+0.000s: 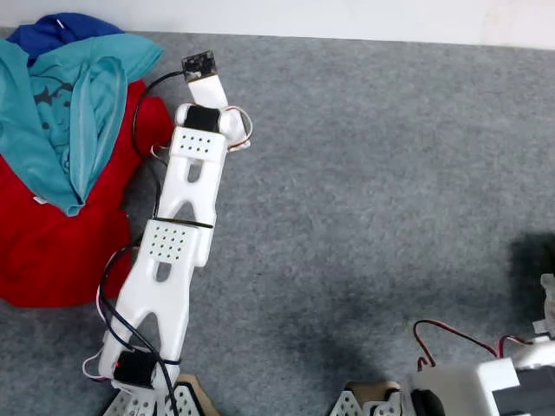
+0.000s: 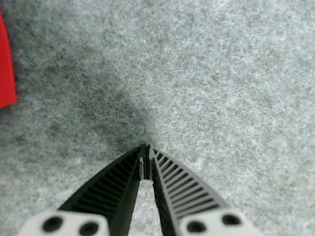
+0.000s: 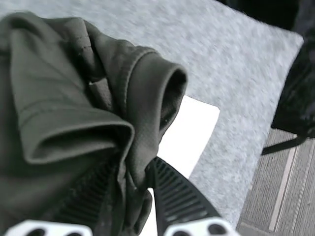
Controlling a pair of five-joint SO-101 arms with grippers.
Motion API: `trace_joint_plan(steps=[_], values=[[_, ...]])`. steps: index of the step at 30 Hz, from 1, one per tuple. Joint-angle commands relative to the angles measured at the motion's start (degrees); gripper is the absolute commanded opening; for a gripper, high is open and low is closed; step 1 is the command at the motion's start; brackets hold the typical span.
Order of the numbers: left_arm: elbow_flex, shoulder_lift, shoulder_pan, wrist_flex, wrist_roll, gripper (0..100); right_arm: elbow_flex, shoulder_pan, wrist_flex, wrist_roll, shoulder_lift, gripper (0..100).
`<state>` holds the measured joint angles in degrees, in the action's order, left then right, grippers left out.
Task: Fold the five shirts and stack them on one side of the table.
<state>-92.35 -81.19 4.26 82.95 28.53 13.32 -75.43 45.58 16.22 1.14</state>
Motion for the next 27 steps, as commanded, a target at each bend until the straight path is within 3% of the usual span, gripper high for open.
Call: trace_joint_plan(steps=[1,7,10,17,23,27], values=[[-1.63,0.84,0.92,-0.88,0.26,1,4.79,-3.56,-8.13,0.79,3.56,0.8],[-1.63,0.84,0.92,-0.88,0.26,1,15.08,-4.79,-18.86,1.23,3.47,0.8],[-1.63,0.84,0.92,-0.88,0.26,1,20.62,-4.53,-24.22,7.3,3.47,1.5],[-1.63,0.84,0.92,-0.88,0.18,1,20.97,-4.26,-26.15,7.3,5.05,19.9],[-1.63,0.84,0.84,-0.88,0.18,1,16.13,-3.47,-21.58,-3.25,11.82,15.9],[-1.63,0.84,0.66,-0.79,0.18,1,14.55,-1.45,-16.13,-5.8,16.4,5.8]])
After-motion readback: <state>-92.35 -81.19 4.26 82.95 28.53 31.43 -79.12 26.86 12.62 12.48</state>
